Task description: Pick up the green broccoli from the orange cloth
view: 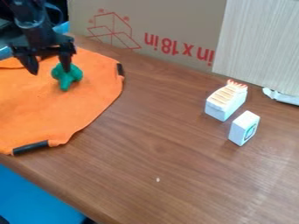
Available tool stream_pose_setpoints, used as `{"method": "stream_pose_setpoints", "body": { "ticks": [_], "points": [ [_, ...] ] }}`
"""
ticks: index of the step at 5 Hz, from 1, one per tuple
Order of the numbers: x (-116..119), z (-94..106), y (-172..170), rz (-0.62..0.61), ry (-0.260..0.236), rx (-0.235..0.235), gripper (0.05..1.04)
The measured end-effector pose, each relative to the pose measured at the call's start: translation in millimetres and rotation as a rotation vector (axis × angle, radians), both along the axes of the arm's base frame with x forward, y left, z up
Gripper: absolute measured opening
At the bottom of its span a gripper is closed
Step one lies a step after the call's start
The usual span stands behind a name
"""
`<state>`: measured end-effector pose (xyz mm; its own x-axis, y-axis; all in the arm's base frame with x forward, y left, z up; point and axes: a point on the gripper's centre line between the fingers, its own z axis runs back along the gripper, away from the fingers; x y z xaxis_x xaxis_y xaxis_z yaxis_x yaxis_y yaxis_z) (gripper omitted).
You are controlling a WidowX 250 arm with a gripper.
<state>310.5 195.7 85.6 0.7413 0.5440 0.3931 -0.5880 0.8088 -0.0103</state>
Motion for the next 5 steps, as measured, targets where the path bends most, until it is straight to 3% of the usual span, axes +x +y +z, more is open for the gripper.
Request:
{"method": "stream_pose_setpoints", "body": {
  "ticks": [2, 4, 5],
  "points": [
    [21.8, -10.1, 0.3, 0.053, -0.02, 0.006, 1.0],
    [37.6, -12.8, 5.7, 0.1, -0.001, 0.038, 0.902],
    [36.5, -13.6, 1.1, 0.105, 0.01, 0.012, 0.902]
  ]
}}
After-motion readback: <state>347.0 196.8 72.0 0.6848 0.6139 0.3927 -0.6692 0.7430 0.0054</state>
